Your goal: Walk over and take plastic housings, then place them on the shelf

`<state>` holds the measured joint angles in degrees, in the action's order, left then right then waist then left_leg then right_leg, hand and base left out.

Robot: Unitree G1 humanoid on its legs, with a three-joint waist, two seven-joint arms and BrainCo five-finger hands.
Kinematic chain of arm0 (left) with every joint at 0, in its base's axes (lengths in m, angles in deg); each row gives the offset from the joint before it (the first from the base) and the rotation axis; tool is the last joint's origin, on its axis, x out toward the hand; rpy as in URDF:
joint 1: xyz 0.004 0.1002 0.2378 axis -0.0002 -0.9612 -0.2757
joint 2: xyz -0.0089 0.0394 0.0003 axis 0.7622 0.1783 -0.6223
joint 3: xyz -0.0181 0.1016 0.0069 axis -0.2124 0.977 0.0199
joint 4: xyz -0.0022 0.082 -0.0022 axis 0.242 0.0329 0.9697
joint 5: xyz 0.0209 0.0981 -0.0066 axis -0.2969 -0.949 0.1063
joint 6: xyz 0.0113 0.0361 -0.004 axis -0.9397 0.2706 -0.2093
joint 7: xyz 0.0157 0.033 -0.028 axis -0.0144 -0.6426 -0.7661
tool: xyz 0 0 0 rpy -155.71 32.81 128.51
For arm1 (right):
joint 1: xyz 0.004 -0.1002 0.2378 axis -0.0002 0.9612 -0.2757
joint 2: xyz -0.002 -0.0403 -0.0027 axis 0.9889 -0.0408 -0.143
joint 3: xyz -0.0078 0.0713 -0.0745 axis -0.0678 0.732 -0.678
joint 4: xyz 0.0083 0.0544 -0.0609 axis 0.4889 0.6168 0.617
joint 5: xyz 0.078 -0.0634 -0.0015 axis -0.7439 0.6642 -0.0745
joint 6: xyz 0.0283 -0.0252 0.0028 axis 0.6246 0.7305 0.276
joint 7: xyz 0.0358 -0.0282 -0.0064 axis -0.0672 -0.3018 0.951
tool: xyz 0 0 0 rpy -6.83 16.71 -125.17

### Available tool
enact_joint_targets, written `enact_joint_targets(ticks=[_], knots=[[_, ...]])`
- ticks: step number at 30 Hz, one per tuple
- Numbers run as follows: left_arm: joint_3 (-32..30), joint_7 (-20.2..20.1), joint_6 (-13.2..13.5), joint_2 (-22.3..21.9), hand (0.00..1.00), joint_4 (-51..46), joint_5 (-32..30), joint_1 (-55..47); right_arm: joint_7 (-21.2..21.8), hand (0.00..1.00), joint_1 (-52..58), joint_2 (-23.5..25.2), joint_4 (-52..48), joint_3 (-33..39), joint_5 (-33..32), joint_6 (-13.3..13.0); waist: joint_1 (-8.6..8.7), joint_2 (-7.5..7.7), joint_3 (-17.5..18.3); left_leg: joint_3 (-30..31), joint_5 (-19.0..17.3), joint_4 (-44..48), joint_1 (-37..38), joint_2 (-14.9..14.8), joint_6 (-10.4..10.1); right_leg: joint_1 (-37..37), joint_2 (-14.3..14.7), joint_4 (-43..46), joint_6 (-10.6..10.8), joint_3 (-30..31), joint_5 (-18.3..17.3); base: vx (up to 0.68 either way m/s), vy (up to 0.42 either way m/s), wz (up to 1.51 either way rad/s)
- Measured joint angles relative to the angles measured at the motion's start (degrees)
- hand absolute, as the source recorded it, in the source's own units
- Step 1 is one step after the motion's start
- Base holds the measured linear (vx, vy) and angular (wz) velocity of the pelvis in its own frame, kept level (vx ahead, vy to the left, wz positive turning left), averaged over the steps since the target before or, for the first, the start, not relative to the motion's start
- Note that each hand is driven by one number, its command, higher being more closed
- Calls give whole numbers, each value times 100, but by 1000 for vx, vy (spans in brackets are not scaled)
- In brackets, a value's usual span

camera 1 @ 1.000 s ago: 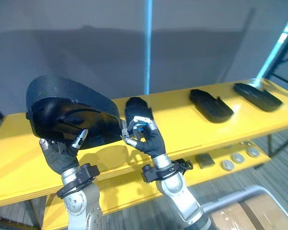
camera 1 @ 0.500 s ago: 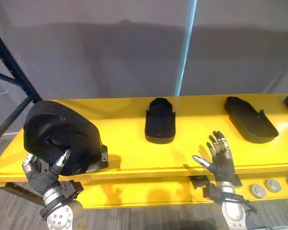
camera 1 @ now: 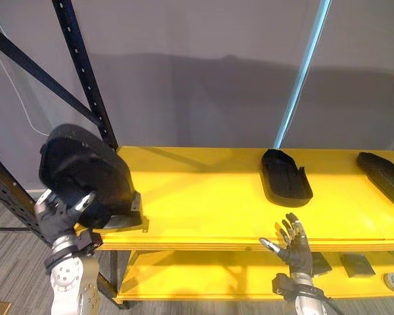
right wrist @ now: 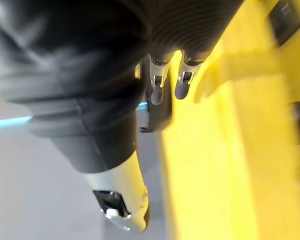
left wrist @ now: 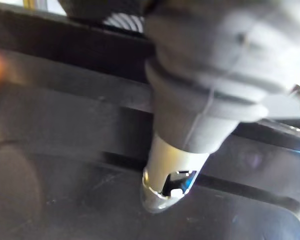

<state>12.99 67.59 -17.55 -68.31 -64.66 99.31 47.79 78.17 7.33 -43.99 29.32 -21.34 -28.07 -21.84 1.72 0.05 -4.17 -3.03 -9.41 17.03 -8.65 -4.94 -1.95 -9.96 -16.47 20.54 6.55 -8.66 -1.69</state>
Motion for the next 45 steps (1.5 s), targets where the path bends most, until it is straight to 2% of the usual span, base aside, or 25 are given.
enact_joint_targets(ticks=[1, 2, 3, 4, 5, 6, 7, 9, 11, 15, 17, 20, 23, 31, 32, 38, 45], knots=[[151, -49, -14, 1, 100, 137, 155, 201, 24, 0, 130, 0, 1, -4, 99, 24, 84, -45, -29, 9, 143, -219, 107, 66, 40, 72, 465, -6, 46, 326, -477, 11, 102, 17], [223, -63, -20, 1, 100, 222, 209, 320, 37, 0, 194, -2, 1, -3, 154, 29, 96, -64, -50, 9, 219, -335, 164, 108, 60, 124, 644, -105, 17, 380, -611, 21, 79, 12], [370, -71, -38, 28, 100, 386, 438, 585, 36, 0, 299, -20, -1, -4, 238, 37, 101, -90, -118, 3, 351, -538, 244, 199, 63, 257, 851, -474, -146, 337, -679, 15, 17, 13], [439, -70, -48, 25, 100, 470, 561, 717, 34, 0, 311, -69, -1, 5, 274, 42, 147, -151, -166, 45, 394, -574, 231, 204, 67, 372, 897, -625, -169, 370, -601, 21, 20, 15], [569, -67, -88, 181, 100, 607, 873, 937, 0, 0, 338, -96, -1, -10, 455, 56, 176, -252, -241, 74, 503, -704, 181, 211, 50, 384, 935, -841, -182, 355, -409, -4, 8, 12], [678, -51, -127, 427, 100, 755, 1146, 1155, -43, 0, 396, -103, -10, -54, 517, 71, 191, -286, -350, 71, 626, -884, 184, 197, 34, 380, 967, -1008, -199, 342, -297, -13, -2, 4], [703, -36, -163, 544, 100, 801, 1238, 1257, -69, 0, 397, -113, -25, -73, 596, 83, 195, -289, -393, 67, 680, -969, 181, 179, 27, 367, 995, -1078, -215, 341, -240, -51, -28, -11], [816, 23, -196, 1156, 100, 988, 1713, 1577, -183, 0, 543, -214, -244, -301, 889, 107, 154, -279, -454, -42, 904, -1295, -3, 89, -40, 102, 1141, -1379, -308, 441, 20, -48, -34, -27], [1083, 141, -214, 1728, 100, 1451, 1972, 2016, -244, 0, 676, -280, -436, -424, 1079, 105, 136, -281, -507, -89, 1069, -1504, -157, 45, -67, -110, 1212, -1530, -325, 481, 168, -34, -44, -18], [1917, 290, -421, 2781, 100, 2564, 2308, 2962, -523, 0, 1076, -520, -416, -799, 1488, 76, 251, -257, -795, -96, 1242, -1739, -211, -7, -115, -296, 1277, -1488, -343, 495, 186, -25, -41, -4], [2018, 284, -467, 3038, 100, 2858, 2316, 3206, -601, 0, 1233, -535, -299, -858, 1559, 57, 314, -245, -878, -139, 1279, -1783, -232, -18, -124, -350, 1291, -1486, -349, 526, 189, 3, -23, -10], [2252, 274, -544, 3559, 100, 3374, 2318, 3436, -707, 0, 1318, -534, 570, -827, 1576, -85, 436, -194, -954, -235, 1312, -1838, -245, -33, -134, -444, 1321, -1482, -359, 650, 195, 15, -24, -17], [2362, 219, -661, 3825, 100, 3626, 2296, 3468, -756, 0, 1340, -534, 1349, -826, 1576, -71, 525, -187, -1066, -314, 1313, -1838, -240, -50, -134, -459, 1341, -1484, -369, 691, 199, 9, -15, -9], [2440, 89, -860, 3989, 100, 4214, 2292, 3419, -747, 0, 1270, -476, 1723, -807, 1503, -84, 569, -108, -1197, -529, 1314, -1838, -240, -110, -136, -682, 1427, -1292, -391, 957, 199, -22, -14, -16], [2449, 69, -892, 3989, 0, 4274, 2291, 3412, -731, 0, 1249, -473, 1745, -807, 1502, -90, 586, -89, -1208, -539, 1320, -1838, -239, -115, -144, -698, 1434, -1274, -394, 966, 201, -46, -23, -9], [2642, -69, -930, 4091, 0, 4506, 1817, 3458, -535, 0, 1112, -472, 1888, -807, 1444, -125, 660, 57, -1259, -558, 1361, -1849, -320, -119, -149, -867, 1444, -1129, -403, 1002, 198, -40, -7, -3], [2654, -137, -977, 4105, 0, 4719, 1230, 3656, -421, 0, 1109, -479, 1910, -784, 1294, -150, 660, 42, -1293, -627, 1365, -1853, -346, -121, -153, -969, 1459, -1053, -402, 1083, 197, -19, 6, -5]])
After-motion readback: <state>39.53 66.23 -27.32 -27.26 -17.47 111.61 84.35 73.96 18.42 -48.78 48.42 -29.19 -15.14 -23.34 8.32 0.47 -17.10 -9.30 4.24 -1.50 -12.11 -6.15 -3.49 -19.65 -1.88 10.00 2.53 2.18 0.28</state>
